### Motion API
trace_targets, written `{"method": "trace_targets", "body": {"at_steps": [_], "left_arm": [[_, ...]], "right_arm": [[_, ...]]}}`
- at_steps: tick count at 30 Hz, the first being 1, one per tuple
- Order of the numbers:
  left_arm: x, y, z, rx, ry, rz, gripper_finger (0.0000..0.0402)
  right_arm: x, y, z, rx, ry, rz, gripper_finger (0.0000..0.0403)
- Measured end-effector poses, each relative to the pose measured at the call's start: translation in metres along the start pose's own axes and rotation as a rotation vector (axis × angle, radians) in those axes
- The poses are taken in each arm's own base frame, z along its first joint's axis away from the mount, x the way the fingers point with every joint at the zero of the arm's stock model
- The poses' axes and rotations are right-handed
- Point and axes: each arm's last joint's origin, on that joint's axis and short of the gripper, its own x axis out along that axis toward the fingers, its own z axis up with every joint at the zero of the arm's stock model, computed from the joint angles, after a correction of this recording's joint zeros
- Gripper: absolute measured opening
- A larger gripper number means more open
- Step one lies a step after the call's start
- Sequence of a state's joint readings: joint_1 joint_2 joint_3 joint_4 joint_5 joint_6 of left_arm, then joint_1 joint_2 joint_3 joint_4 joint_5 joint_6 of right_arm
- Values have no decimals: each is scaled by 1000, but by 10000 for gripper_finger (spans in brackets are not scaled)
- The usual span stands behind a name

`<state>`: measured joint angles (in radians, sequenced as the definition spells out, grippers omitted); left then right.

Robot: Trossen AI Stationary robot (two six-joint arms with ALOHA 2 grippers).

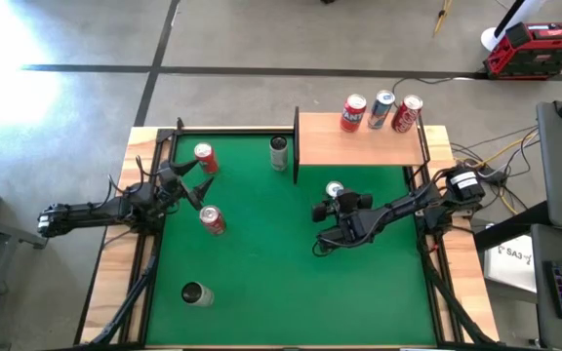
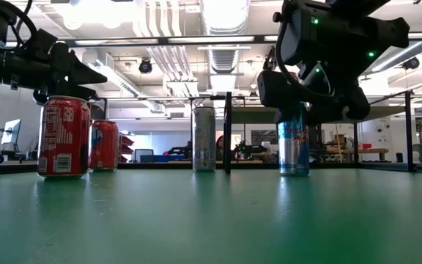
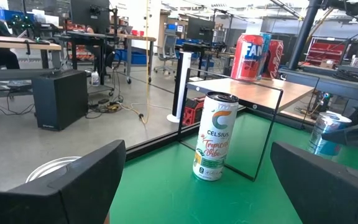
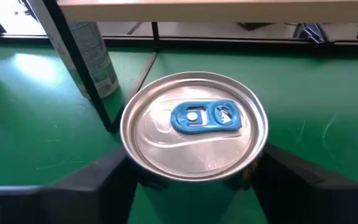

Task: Place canned beverage on shelf
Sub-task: Put the blue soda can on the shelf aligned with the other blue soda can

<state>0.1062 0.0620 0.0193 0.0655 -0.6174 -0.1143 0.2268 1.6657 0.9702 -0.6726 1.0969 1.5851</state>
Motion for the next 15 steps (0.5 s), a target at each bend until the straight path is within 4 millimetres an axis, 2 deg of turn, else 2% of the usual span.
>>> {"method": "trace_targets", "body": {"at_steps": [2,9,12,15], "left_arm": [[0,0,0,0,0,0,386],[0,0,0,0,0,0,386],[0,0,0,0,0,0,386],[0,0,0,0,0,0,386]], "right_arm": [[0,0,0,-3,0,-1,221],[-2,5,6,8,12,-2,221],[-7,11,15,2,19,-16,221],[-17,19,34,6,59,-47,221]]}}
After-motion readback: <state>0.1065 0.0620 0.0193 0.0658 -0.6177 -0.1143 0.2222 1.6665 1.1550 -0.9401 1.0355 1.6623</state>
